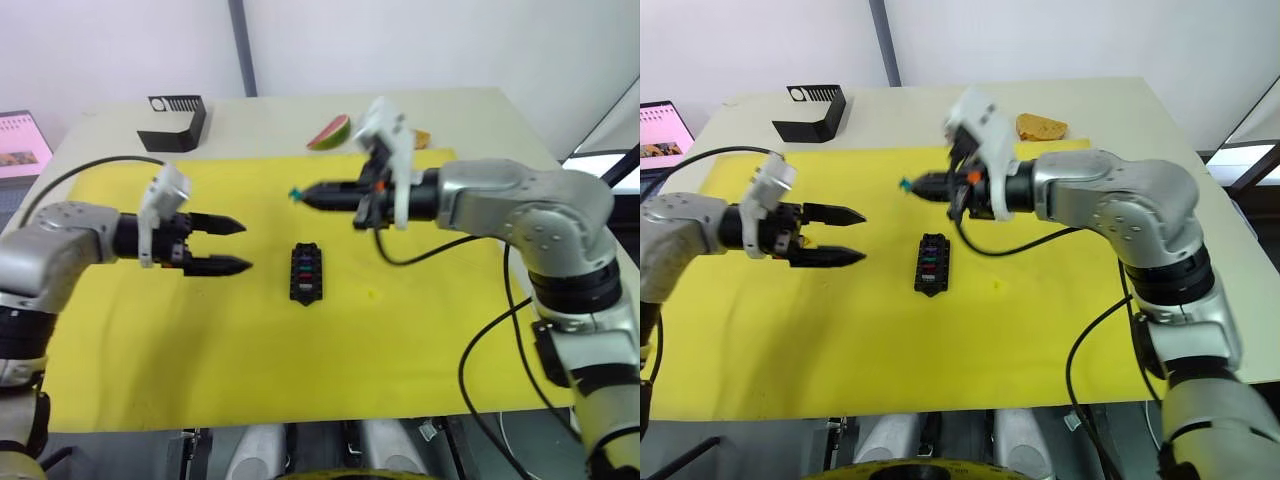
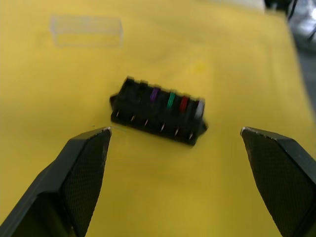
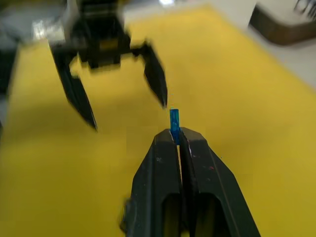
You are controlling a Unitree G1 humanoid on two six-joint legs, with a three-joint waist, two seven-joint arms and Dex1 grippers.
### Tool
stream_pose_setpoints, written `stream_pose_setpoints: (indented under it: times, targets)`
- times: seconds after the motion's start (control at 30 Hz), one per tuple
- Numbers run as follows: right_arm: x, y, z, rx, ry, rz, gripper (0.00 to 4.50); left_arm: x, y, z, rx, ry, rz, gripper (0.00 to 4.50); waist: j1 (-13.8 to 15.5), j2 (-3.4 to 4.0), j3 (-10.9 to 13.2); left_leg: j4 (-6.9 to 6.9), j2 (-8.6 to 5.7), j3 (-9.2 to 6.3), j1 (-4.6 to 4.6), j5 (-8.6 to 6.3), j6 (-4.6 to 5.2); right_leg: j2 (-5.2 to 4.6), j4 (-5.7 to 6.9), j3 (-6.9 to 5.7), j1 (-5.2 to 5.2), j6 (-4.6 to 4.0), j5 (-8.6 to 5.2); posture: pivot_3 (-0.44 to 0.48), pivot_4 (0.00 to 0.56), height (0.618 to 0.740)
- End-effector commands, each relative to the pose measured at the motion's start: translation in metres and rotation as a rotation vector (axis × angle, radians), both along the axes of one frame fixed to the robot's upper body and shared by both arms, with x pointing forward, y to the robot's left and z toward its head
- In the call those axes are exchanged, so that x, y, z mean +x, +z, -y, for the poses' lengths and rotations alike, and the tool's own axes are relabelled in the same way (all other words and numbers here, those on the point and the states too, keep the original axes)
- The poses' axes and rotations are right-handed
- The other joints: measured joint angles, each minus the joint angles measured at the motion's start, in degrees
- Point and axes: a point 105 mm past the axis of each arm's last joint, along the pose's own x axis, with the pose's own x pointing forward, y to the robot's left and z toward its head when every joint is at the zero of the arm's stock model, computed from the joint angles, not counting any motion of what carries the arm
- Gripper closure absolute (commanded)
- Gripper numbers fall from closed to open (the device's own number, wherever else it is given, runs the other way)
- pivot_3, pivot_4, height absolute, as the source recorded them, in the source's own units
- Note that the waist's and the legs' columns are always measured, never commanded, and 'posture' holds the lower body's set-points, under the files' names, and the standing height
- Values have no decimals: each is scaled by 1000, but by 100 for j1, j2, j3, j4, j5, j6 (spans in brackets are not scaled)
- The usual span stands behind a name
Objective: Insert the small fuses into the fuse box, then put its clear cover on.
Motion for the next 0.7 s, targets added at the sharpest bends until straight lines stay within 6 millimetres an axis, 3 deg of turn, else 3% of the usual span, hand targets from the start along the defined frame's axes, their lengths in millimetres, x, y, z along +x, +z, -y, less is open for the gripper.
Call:
stream_pose_setpoints:
  times: [0.03,0.3,0.4,0.7]
  targets:
    - [5,-5,-3,-141,88,131,4500,5,-3,7,93,-83,134,77,-1,-6,4,3,0,1,-4,-3,5,0,0,0,-3,1,0,0,150,740]
    - [17,-20,-11,-271,153,142,4500,21,-10,26,98,-99,233,77,-3,-13,9,14,0,1,-55,-3,5,0,5,0,-52,3,2,0,150,740]
    - [18,-24,-15,-298,165,128,4500,22,-11,27,92,-101,232,77,-11,-13,9,25,0,1,-97,20,-35,1,22,0,-103,3,3,0,150,740]
    - [29,-32,-20,-344,153,139,4500,19,-10,32,79,-121,220,77,-6,-13,9,26,-1,1,-96,20,-36,1,26,0,-102,3,3,0,150,740]
